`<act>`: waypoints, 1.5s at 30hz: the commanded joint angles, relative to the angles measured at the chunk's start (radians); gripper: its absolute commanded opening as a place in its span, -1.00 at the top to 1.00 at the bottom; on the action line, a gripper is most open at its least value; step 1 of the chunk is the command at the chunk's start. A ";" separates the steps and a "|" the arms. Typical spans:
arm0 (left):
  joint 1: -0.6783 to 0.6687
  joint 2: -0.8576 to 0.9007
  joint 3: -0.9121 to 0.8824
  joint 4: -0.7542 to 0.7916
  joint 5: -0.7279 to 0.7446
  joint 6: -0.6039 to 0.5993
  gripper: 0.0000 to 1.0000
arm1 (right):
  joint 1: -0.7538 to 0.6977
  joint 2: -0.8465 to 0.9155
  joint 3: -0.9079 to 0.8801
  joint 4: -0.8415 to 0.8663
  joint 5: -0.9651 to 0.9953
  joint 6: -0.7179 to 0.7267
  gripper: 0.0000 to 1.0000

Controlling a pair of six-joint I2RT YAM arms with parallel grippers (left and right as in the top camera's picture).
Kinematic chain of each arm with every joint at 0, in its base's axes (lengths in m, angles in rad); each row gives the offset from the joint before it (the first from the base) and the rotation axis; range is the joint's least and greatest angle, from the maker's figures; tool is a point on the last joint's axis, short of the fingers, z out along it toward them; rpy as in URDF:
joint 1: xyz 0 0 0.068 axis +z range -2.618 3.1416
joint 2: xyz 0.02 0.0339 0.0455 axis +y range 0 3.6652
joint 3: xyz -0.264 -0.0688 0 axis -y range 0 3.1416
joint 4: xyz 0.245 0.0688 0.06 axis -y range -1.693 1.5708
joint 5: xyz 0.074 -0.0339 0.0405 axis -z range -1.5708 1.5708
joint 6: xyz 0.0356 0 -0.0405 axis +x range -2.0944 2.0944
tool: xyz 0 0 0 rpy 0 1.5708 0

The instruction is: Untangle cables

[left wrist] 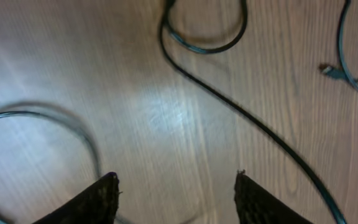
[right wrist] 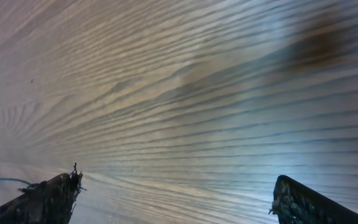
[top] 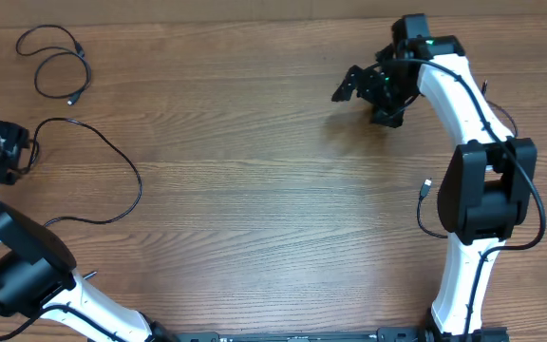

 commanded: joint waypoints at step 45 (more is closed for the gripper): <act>0.156 0.148 0.081 0.018 0.349 0.236 0.92 | 0.129 0.000 0.014 0.020 0.092 0.000 -1.00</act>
